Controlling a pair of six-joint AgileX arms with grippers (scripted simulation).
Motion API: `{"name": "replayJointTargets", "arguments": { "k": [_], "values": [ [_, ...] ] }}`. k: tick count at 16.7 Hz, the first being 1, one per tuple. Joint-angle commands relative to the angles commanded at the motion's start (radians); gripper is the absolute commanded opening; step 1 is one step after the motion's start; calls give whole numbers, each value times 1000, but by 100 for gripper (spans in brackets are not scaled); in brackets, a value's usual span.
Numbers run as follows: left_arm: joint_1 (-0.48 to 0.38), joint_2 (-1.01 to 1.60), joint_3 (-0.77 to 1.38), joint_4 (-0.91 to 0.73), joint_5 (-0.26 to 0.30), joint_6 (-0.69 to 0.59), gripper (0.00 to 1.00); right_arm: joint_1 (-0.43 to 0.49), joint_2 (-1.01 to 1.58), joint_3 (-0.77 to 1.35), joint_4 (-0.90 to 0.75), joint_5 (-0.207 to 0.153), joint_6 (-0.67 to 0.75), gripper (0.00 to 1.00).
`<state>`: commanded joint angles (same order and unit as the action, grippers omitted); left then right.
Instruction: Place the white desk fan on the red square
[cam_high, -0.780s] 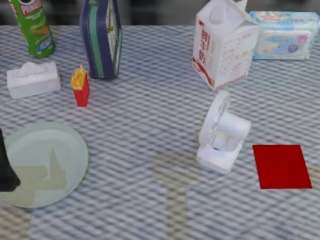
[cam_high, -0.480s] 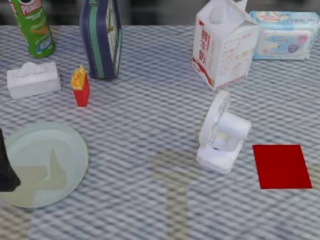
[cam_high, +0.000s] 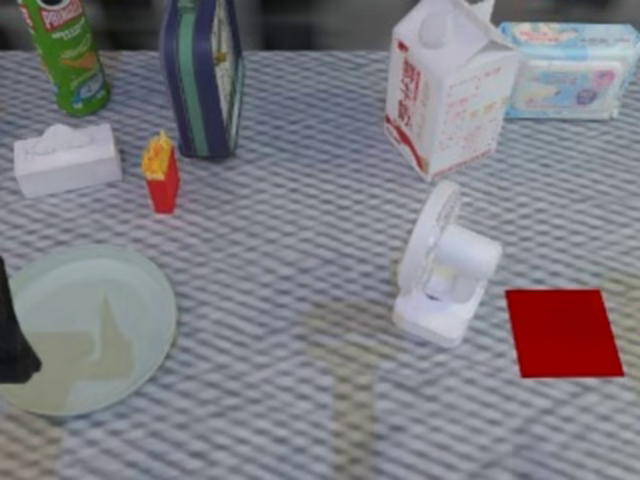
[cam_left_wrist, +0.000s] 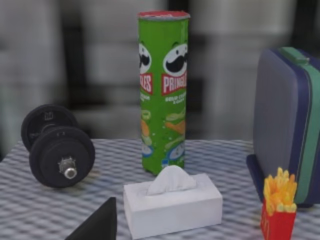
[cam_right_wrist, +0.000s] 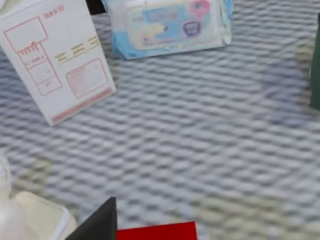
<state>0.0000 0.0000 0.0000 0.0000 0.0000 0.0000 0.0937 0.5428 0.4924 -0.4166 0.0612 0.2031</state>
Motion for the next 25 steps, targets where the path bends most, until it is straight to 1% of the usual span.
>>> {"name": "replayJointTargets", "arguments": {
  "k": [4, 7, 12, 16, 19, 21, 25],
  "values": [
    [0, 0, 0, 0, 0, 0, 100, 75, 348, 361, -243, 16, 160, 100],
    [0, 0, 0, 0, 0, 0, 100, 144, 627, 658, -429, 18, 299, 100],
    [0, 0, 0, 0, 0, 0, 100, 266, 1086, 1137, -725, 1, 533, 100],
    [0, 0, 0, 0, 0, 0, 100, 355, 1404, 1454, -925, -21, 691, 100],
    [0, 0, 0, 0, 0, 0, 100, 410, 1586, 1630, -1042, -40, 778, 100],
    [0, 0, 0, 0, 0, 0, 100, 437, 1671, 1708, -1097, -50, 817, 100],
    [0, 0, 0, 0, 0, 0, 100, 456, 1727, 1760, -1135, -58, 843, 100]
  ]
}}
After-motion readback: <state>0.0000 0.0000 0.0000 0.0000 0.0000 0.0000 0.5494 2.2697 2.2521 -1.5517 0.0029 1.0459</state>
